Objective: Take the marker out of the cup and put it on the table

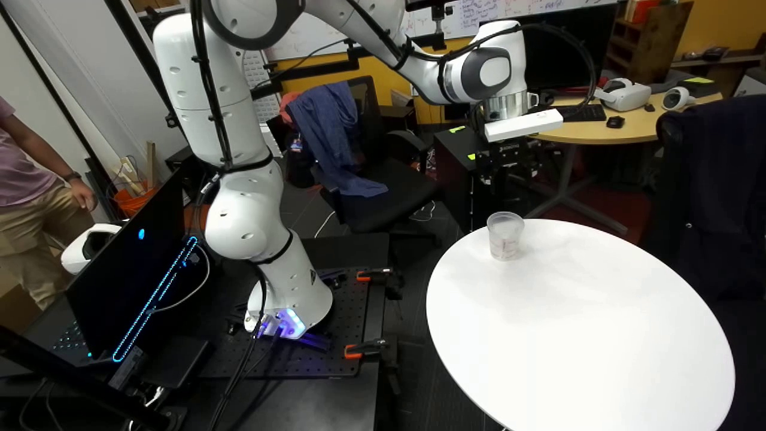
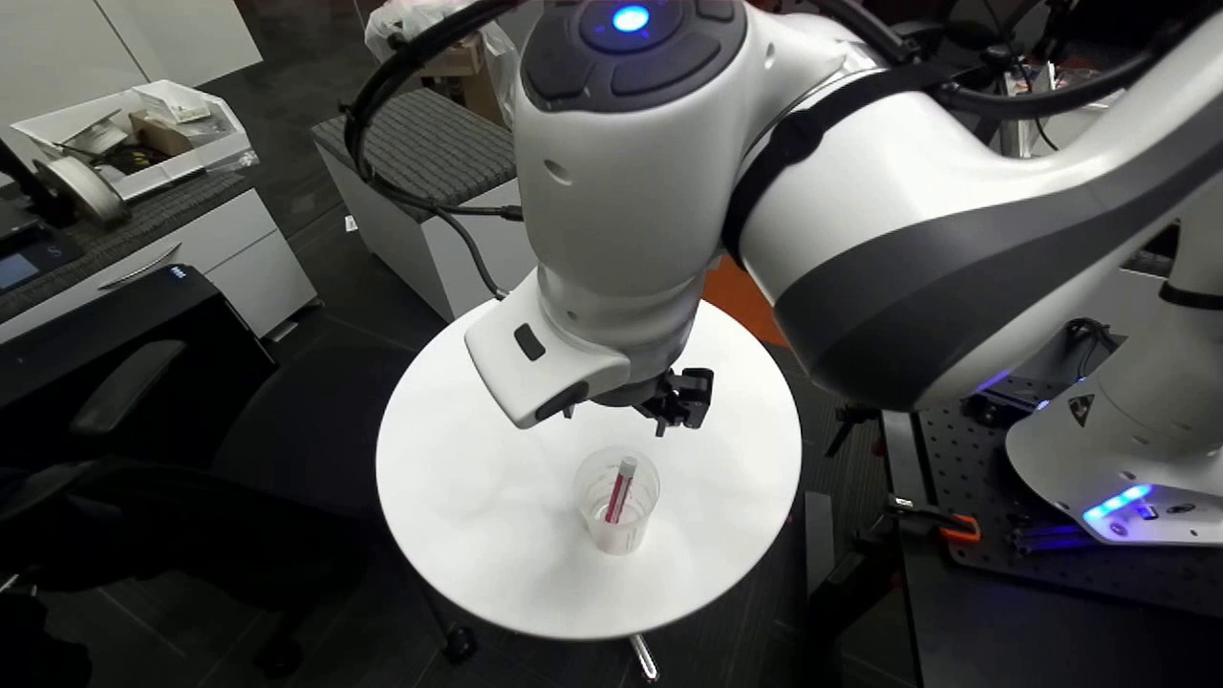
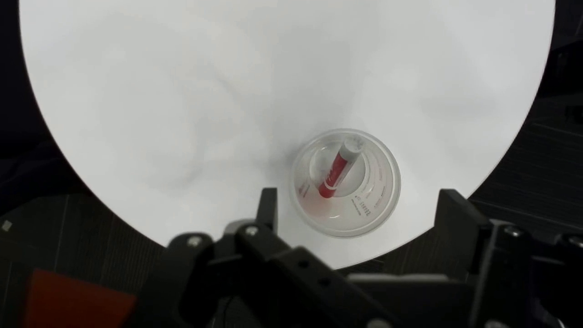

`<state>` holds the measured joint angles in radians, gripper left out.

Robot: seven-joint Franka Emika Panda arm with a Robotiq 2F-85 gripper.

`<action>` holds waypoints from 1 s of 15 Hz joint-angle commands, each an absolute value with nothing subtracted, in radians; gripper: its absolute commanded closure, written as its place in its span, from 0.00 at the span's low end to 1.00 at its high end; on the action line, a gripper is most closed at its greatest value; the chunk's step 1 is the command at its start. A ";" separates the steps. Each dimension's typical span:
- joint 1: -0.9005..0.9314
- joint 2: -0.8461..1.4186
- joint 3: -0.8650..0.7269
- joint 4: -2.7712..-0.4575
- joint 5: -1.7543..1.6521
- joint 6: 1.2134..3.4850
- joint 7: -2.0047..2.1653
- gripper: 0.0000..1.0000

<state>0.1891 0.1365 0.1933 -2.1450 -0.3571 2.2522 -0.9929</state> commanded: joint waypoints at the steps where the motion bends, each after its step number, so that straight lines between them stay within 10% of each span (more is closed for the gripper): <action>1: 0.194 0.179 0.200 -2.121 -0.354 2.248 -0.957 0.16; 15: 0.203 0.324 0.205 -2.044 -0.359 2.255 -0.847 0.50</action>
